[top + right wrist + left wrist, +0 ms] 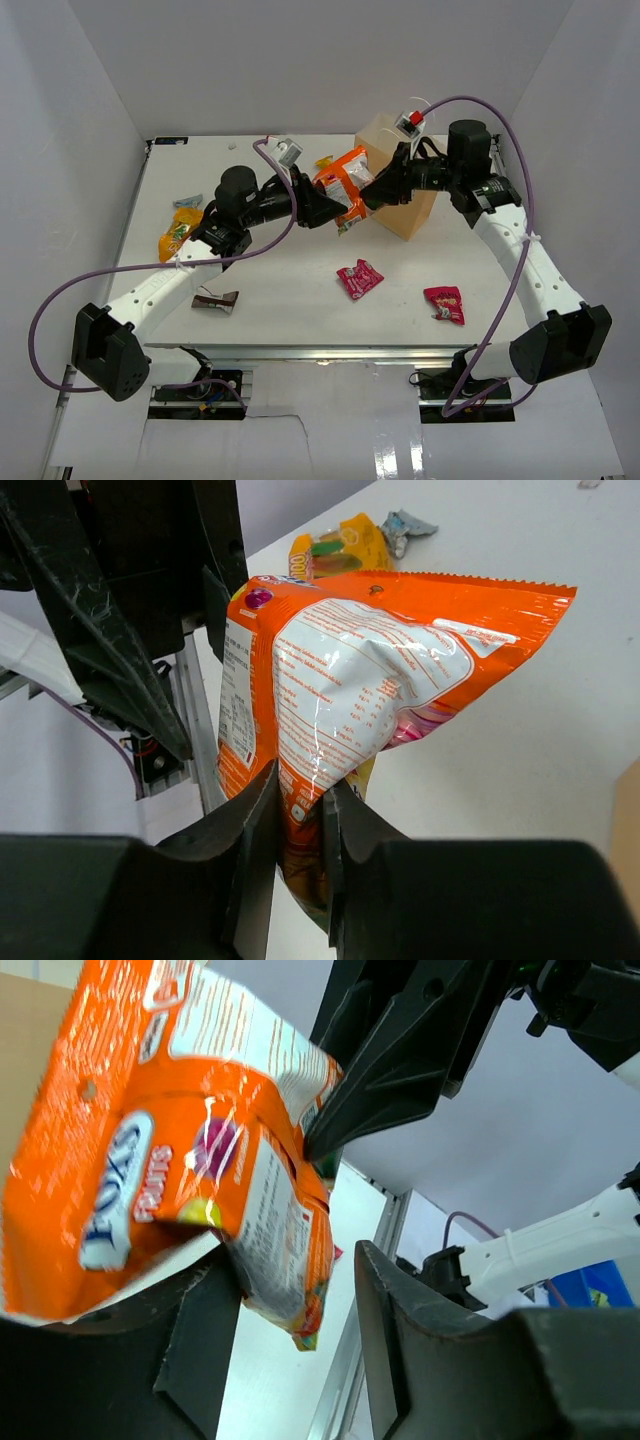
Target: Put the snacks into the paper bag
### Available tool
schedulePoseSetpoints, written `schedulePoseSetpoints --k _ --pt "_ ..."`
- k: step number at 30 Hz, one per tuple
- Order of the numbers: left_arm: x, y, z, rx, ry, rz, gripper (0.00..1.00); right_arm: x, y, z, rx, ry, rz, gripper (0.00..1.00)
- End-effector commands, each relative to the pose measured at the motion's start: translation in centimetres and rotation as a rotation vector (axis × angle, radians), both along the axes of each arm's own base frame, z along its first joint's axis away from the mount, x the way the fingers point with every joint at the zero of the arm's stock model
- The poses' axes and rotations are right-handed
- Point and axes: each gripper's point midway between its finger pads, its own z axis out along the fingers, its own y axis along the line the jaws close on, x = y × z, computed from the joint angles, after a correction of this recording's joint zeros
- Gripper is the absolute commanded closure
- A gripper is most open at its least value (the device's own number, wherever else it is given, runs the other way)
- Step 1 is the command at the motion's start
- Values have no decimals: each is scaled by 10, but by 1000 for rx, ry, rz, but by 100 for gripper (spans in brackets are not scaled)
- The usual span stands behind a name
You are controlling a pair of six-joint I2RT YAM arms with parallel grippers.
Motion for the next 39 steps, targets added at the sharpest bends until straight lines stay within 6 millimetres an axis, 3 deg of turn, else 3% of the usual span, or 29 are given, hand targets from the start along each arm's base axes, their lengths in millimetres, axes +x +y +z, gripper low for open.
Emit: schedulePoseSetpoints --k 1,2,5,6,10,11,13,14,16,17,20,23,26,27,28,29,30,31,34,35,37,39 --pt "-7 3 44 -76 -96 10 42 7 -7 61 49 -225 -30 92" --pt "-4 3 45 -78 -94 19 40 9 -10 66 50 -242 -41 92" --pt "0 4 49 -83 -103 45 22 14 -16 89 56 -320 -72 92" --pt "1 9 56 -89 -125 76 3 15 -18 97 58 -342 -84 92" --pt "10 35 71 -93 -173 233 2 28 -34 132 50 -480 -167 92" --pt "12 41 67 -69 -150 272 2 33 -43 150 50 -531 -215 92" --pt "22 61 68 -40 -136 395 2 50 -58 164 33 -579 -307 92" --pt "23 68 53 12 -83 430 2 52 -65 181 39 -618 -343 92" --pt "27 86 43 40 -40 521 2 74 -82 188 21 -635 -444 92" --pt "27 93 23 86 13 548 2 84 -88 194 12 -653 -479 92" --pt "27 116 -4 126 133 659 2 109 -108 197 -50 -704 -604 92" --pt "29 147 -37 141 286 807 2 137 -122 184 -123 -722 -694 92" --pt "34 182 -76 170 462 922 2 159 -132 158 -225 -756 -738 92" --pt "36 191 -84 146 527 951 2 165 -134 139 -270 -752 -733 92" --pt "40 212 -97 136 589 1013 2 169 -135 131 -292 -752 -733 92" --pt "37 214 -105 129 644 1000 2 170 -135 121 -314 -749 -726 92" --pt "41 229 -111 95 699 1059 2 169 -135 115 -340 -766 -717 92" --pt "42 236 -116 83 733 1090 2 171 -133 91 -380 -741 -705 92" --pt "42 269 -135 35 861 1260 2 166 -133 74 -438 -793 -696 91" --pt "38 276 -142 39 911 1305 2 164 -133 60 -459 -780 -685 87" --pt "40 297 -158 30 998 1419 2 159 -130 52 -466 -770 -664 77" --pt "37 307 -166 59 1064 1474 2 150 -129 52 -460 -769 -649 56"
